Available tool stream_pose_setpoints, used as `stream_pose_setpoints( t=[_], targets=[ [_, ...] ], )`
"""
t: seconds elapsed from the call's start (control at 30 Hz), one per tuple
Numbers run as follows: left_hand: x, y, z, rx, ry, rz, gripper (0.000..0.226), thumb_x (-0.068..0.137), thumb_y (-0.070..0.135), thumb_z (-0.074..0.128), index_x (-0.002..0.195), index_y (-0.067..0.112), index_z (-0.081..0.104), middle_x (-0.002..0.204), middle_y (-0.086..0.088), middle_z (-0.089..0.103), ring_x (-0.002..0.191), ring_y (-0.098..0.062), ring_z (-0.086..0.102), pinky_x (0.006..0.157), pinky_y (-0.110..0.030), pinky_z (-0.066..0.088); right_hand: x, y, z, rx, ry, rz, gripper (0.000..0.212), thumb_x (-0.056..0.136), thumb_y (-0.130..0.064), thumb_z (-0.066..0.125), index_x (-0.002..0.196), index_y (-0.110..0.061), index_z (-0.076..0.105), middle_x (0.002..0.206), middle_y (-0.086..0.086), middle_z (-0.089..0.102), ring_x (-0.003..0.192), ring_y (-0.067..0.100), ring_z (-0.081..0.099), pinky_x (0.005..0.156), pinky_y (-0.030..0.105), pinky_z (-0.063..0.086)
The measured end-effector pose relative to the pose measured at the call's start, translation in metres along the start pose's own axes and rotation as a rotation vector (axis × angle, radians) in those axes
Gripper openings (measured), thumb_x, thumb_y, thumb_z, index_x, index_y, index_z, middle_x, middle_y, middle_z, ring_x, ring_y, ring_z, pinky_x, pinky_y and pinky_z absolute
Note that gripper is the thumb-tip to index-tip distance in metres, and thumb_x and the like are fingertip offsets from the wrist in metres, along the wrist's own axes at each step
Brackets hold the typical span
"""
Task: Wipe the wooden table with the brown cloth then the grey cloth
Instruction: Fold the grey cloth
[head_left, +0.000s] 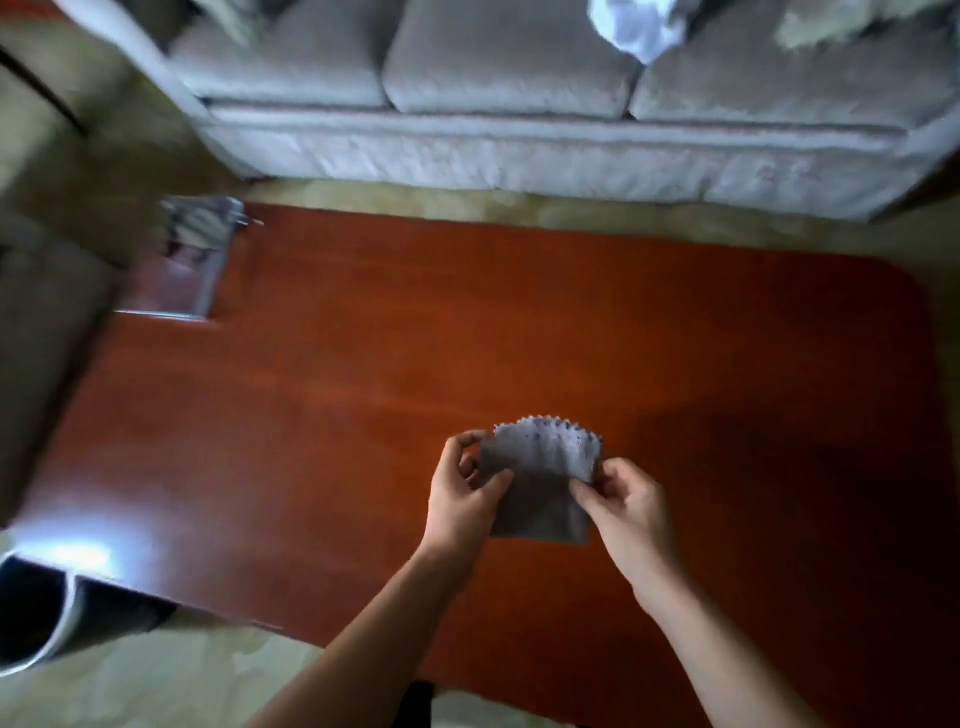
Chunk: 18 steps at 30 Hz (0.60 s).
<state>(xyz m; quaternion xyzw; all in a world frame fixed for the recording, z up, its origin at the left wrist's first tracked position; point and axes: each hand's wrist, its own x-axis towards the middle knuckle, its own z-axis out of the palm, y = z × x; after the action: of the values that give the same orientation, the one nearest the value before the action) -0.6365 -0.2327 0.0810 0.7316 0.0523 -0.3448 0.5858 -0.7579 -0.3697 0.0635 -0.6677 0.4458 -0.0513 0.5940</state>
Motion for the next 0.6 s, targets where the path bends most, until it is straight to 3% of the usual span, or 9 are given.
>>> stream_pose_setpoints(
  t=[0.07,0.17,0.27,0.37,0.43,0.5,0.6],
  targets=[
    [0.017,0.027,-0.05,0.0,0.049,0.032,0.046,0.091,-0.01,0.066,0.12,0.025,0.062,0.108,-0.007,0.076,0.092,-0.012,0.073,0.076,-0.025,0.057,0.01,-0.037,0.048,-0.022,-0.066,-0.05,0.018,0.09,-0.012,0.08,0.08,-0.01,0.065,0.076,0.004,0.071,0.071,0.022,0.068,0.062,0.037,0.052],
    [0.05,0.06,-0.129,0.087,0.13,0.12,0.051,0.088,-0.006,0.068,0.121,0.032,0.064,0.113,-0.005,0.074,0.1,-0.016,0.071,0.083,-0.026,0.055,0.026,-0.091,0.125,-0.059,-0.101,-0.128,0.023,0.088,-0.016,0.082,0.077,-0.016,0.063,0.073,-0.006,0.07,0.064,0.008,0.063,0.058,0.024,0.045],
    [0.09,0.09,-0.213,0.203,0.245,0.186,0.055,0.085,-0.003,0.072,0.124,0.036,0.064,0.115,0.002,0.071,0.106,-0.019,0.069,0.094,-0.032,0.057,0.045,-0.141,0.212,-0.093,-0.144,-0.168,0.024,0.086,-0.019,0.084,0.076,-0.019,0.063,0.07,-0.008,0.07,0.065,0.008,0.064,0.058,0.026,0.046],
    [0.142,0.117,-0.294,0.248,0.361,0.221,0.06,0.081,-0.001,0.075,0.124,0.038,0.063,0.106,0.007,0.073,0.094,-0.013,0.07,0.094,-0.036,0.058,0.071,-0.184,0.305,-0.125,-0.185,-0.207,0.023,0.085,-0.015,0.084,0.076,-0.018,0.063,0.069,-0.005,0.07,0.064,0.006,0.064,0.054,0.017,0.041],
    [0.182,0.131,-0.343,0.287,0.427,0.248,0.062,0.078,-0.001,0.076,0.123,0.039,0.062,0.1,0.01,0.072,0.086,-0.008,0.068,0.09,-0.034,0.058,0.092,-0.208,0.366,-0.156,-0.204,-0.216,0.022,0.084,-0.017,0.084,0.077,-0.017,0.063,0.071,-0.006,0.069,0.065,0.01,0.063,0.055,0.019,0.041],
    [0.223,0.14,-0.383,0.329,0.469,0.268,0.062,0.079,-0.001,0.075,0.13,0.033,0.062,0.102,0.008,0.069,0.083,-0.004,0.063,0.088,-0.031,0.055,0.117,-0.226,0.42,-0.193,-0.2,-0.211,0.02,0.084,-0.02,0.083,0.079,-0.015,0.064,0.073,-0.007,0.069,0.07,0.019,0.064,0.06,0.031,0.044],
    [0.281,0.146,-0.432,0.377,0.517,0.267,0.065,0.082,0.002,0.075,0.139,0.028,0.059,0.107,0.003,0.066,0.088,-0.012,0.062,0.086,-0.025,0.049,0.154,-0.247,0.485,-0.233,-0.188,-0.2,0.016,0.087,-0.021,0.081,0.084,-0.014,0.067,0.077,-0.004,0.068,0.078,0.023,0.064,0.066,0.034,0.044]
  ],
)
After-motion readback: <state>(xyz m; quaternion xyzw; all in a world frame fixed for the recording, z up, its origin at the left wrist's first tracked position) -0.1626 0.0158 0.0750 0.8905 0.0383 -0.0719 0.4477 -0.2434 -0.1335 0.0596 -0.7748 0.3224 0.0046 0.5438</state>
